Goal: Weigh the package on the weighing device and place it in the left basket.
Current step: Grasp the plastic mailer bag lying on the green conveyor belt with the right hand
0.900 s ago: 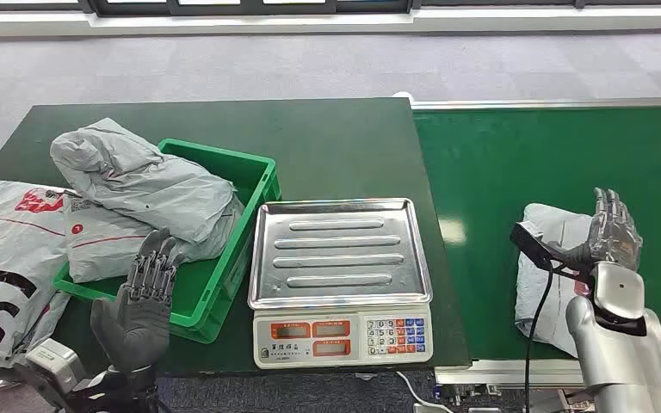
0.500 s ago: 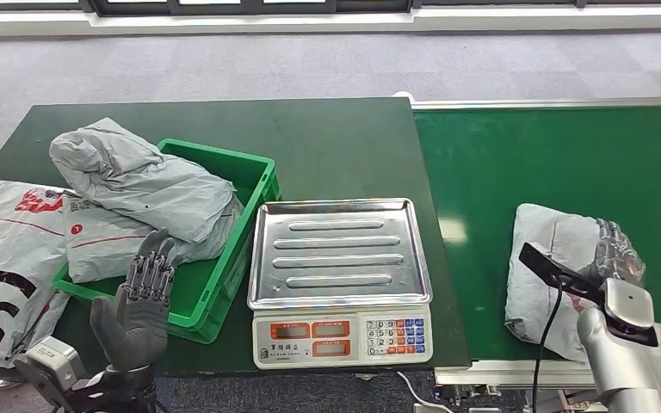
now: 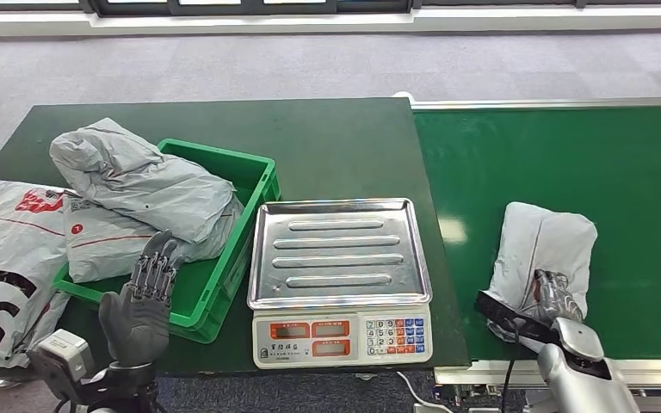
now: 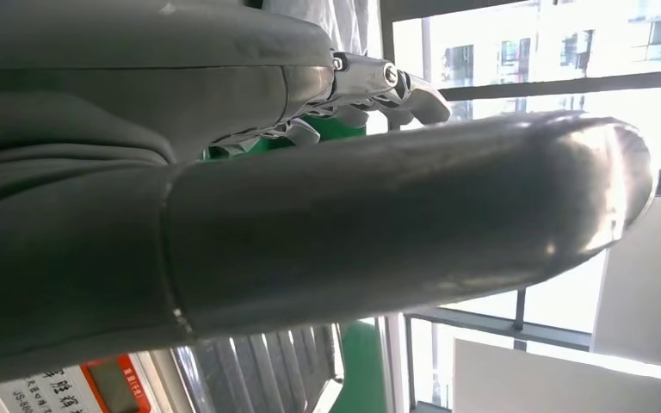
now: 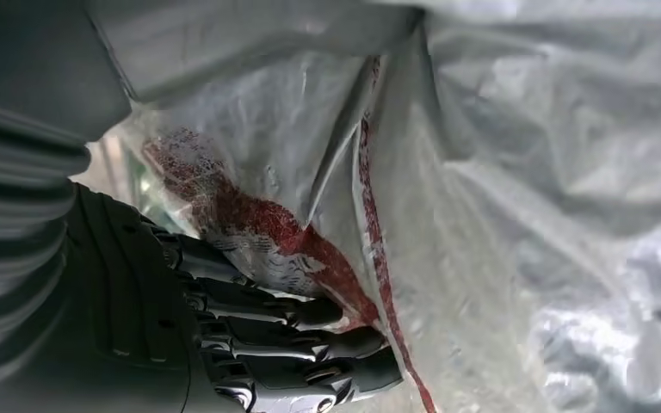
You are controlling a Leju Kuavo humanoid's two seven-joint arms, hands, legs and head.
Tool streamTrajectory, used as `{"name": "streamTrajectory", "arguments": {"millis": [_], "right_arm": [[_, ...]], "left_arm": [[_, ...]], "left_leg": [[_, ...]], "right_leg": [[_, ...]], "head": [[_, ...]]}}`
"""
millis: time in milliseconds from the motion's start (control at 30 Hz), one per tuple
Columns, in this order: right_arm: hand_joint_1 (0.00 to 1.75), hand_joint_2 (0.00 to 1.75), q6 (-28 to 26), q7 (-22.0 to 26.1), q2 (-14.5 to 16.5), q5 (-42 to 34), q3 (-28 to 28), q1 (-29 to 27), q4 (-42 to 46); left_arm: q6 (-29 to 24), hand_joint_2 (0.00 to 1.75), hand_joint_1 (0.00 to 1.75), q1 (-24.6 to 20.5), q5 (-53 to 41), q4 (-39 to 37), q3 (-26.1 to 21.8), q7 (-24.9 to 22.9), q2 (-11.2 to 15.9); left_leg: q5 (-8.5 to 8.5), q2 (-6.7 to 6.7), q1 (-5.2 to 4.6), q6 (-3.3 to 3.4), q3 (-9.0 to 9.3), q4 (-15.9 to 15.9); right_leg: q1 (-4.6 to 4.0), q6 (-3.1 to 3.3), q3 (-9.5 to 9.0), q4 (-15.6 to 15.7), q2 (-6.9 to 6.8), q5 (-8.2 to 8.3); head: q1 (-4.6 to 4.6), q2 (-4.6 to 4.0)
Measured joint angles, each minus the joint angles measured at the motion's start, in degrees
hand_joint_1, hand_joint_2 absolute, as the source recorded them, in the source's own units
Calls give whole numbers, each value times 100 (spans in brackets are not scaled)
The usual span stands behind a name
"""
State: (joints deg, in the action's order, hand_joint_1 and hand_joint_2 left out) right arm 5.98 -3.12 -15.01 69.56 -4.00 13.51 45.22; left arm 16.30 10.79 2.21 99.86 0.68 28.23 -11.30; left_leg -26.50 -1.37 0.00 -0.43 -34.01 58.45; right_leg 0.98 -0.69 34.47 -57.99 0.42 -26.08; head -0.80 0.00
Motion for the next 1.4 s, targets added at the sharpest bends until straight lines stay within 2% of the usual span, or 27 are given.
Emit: {"name": "streamTrajectory", "arguments": {"millis": [100,133,233,267,433,767,1067,1167,1300,1400], "right_arm": [[0,175,10,121,201,-98,132,95,-296],[10,175,14,155,268,-129,171,133,-398],[141,175,4,228,449,-182,268,231,-678],[175,175,-10,264,498,-198,296,266,-772],[175,175,-101,444,622,-243,428,445,-1173],[175,175,-155,501,717,-248,579,618,-1402],[175,175,-244,499,770,-242,664,650,-1441],[175,175,-612,385,818,-231,683,659,-1440],[175,175,-1469,153,934,-245,680,617,-1329],[175,175,-1999,72,1025,-207,638,458,-935]], "left_arm": [[-24,0,0,-39,13,-65,0,-45,7],[-35,0,0,-54,19,-87,0,-58,7],[-58,0,0,-89,49,-149,0,-84,7],[-61,0,0,-93,59,-168,0,-85,7],[-70,0,0,-117,87,-259,-2,-85,9],[-106,0,0,-175,99,-303,-14,-84,9],[-114,0,0,-202,100,-295,-15,-91,9],[-137,0,0,-203,105,-282,-27,-103,9],[-172,0,0,-151,120,-222,-68,-131,-4],[-157,0,0,-55,102,-165,-100,-142,-40]], "left_leg": [[-8,19,8,-10,19,0],[-14,30,10,-15,29,0],[-50,70,15,-24,56,0],[-66,86,16,-27,72,0],[-118,151,36,-50,176,2],[-191,162,85,-91,314,2],[-221,162,87,-83,357,3],[-224,156,85,-74,355,3],[-217,141,77,-62,343,3],[-201,101,71,-57,331,4]], "right_leg": [[-8,2,-11,0,29,0],[-10,4,-18,0,42,-2],[-18,21,-62,4,80,-17],[-23,26,-86,6,96,-26],[-46,51,-177,9,163,-53],[-89,96,-308,12,174,-119],[-91,89,-358,14,173,-150],[-91,82,-364,15,168,-154],[-84,74,-356,14,154,-156],[-73,67,-332,12,113,-155]], "head": [[0,0],[0,0],[-1,0],[-1,0],[-1,0],[1,0],[0,0],[-1,0],[0,0],[0,1]]}}
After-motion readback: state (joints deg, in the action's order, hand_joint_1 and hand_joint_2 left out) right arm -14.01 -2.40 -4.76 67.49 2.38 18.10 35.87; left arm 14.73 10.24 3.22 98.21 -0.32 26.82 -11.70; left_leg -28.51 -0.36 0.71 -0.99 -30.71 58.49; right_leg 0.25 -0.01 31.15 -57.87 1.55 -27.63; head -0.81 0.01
